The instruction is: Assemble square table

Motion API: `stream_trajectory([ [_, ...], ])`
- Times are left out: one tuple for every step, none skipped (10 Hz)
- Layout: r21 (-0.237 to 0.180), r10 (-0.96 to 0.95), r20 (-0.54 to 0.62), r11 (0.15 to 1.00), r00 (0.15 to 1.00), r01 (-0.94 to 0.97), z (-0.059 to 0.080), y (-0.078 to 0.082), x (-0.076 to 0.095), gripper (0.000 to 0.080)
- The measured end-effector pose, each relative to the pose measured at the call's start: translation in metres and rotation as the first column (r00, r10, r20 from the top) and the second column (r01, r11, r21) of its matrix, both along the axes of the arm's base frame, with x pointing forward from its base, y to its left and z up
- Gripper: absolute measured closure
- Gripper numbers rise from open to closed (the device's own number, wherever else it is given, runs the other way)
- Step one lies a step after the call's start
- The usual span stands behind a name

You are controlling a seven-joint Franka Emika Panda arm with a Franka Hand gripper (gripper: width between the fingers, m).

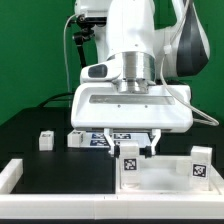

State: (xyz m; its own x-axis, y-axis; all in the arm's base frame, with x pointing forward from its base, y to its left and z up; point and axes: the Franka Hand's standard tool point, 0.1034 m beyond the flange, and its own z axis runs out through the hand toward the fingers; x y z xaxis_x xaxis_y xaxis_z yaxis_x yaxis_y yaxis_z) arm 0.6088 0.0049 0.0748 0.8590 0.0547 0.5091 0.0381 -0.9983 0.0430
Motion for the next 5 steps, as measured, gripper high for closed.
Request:
stream_trajectory([
  [0.0, 0.0, 0.0, 1.0, 1.0, 0.0, 0.0, 0.0, 0.0, 0.0186],
  [0.0, 0.0, 0.0, 1.0, 1.0, 0.0, 0.0, 0.0, 0.0, 0.0186],
  [0.0, 0.0, 0.0, 1.0, 1.0, 0.0, 0.0, 0.0, 0.0, 0.0158],
  [0.0, 0.0, 0.0, 1.0, 1.0, 0.0, 0.0, 0.0, 0.0, 0.0152],
  [0.0, 0.0, 0.0, 1.0, 1.0, 0.0, 0.0, 0.0, 0.0, 0.0152],
])
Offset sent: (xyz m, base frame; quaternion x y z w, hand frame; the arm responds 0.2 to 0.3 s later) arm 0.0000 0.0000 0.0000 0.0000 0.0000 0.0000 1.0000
